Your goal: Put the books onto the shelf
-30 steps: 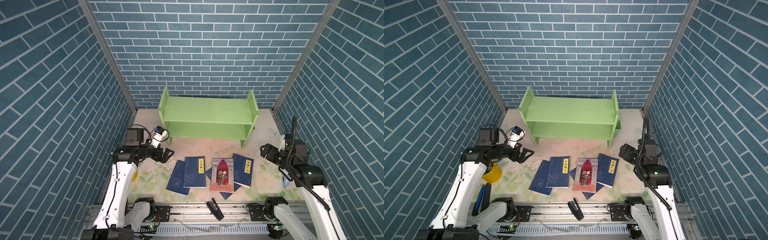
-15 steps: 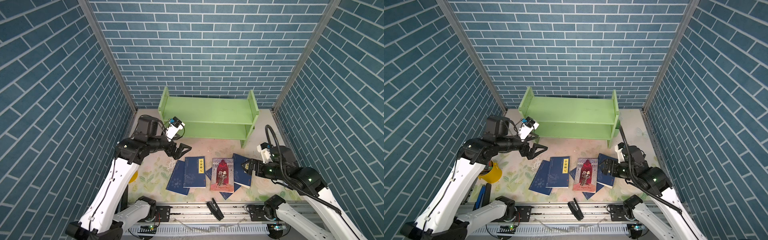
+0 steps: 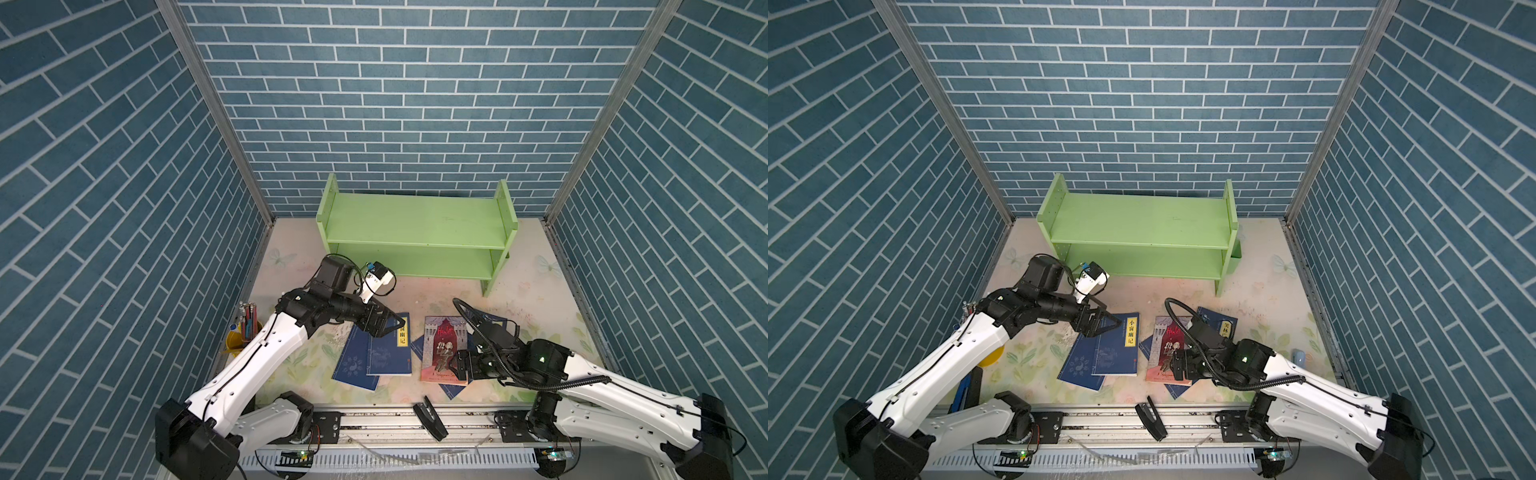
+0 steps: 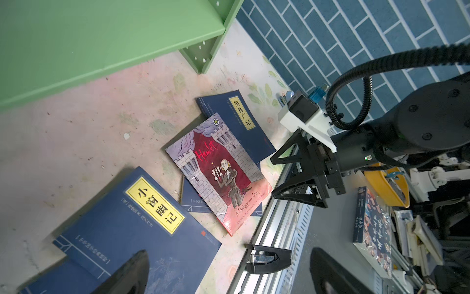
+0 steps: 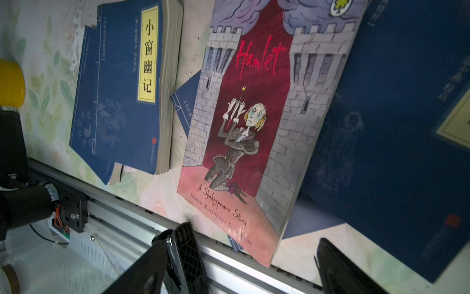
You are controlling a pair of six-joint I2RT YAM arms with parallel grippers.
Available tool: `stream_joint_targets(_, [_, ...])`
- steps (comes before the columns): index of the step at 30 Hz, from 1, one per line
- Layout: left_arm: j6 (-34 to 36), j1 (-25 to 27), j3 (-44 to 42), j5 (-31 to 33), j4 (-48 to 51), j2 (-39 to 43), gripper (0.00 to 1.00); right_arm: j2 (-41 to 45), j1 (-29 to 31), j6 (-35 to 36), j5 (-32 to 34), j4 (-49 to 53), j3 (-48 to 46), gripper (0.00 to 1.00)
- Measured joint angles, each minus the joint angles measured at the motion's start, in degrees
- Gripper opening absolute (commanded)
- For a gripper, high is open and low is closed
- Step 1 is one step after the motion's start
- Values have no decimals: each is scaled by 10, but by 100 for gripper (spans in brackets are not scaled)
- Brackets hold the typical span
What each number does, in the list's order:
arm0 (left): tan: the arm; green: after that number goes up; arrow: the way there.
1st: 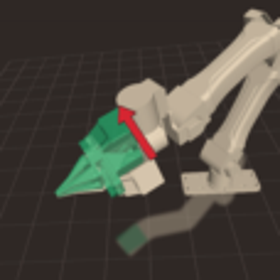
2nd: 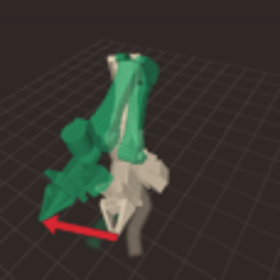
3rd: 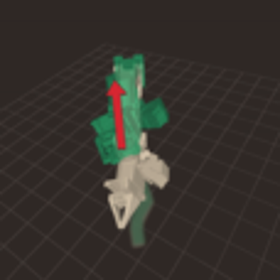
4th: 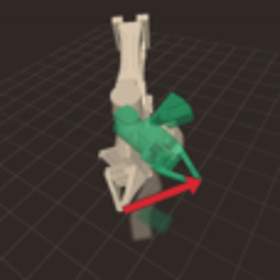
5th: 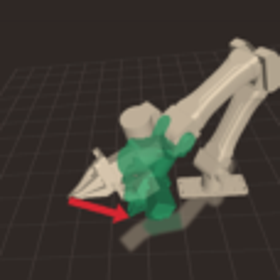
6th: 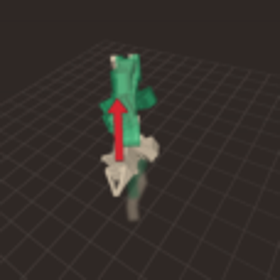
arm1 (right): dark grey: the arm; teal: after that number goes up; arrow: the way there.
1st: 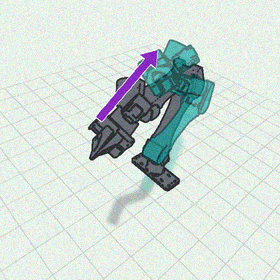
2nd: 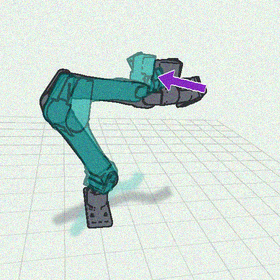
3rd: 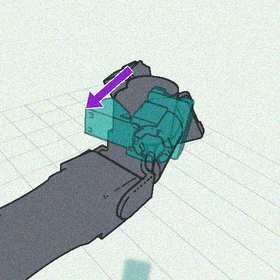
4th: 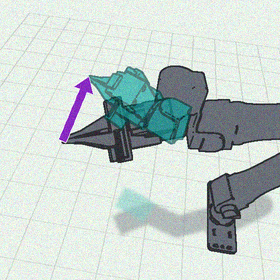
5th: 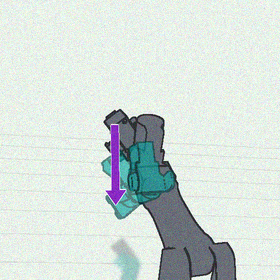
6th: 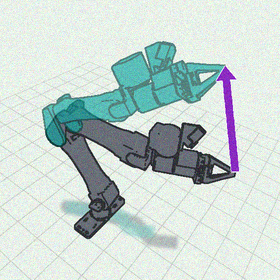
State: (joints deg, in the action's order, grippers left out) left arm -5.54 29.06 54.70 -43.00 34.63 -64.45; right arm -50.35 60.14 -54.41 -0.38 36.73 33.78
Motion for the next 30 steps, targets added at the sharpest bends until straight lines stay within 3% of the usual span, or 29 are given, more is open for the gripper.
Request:
stream_joint_targets(9, [-49, 15, -34, -1, -72, -47, 98, 0, 3, -64, 7, -111, -95, 79])
stream_joint_targets(18, [-37, 49, -58, 1, -98, -81, 95, 37, 7, -105, 3, -179, -151, 74])
stream_joint_targets(30, [-52, 53, -91, 3, -146, -104, 94, 67, 8, -144, -1, -278, -210, 68])
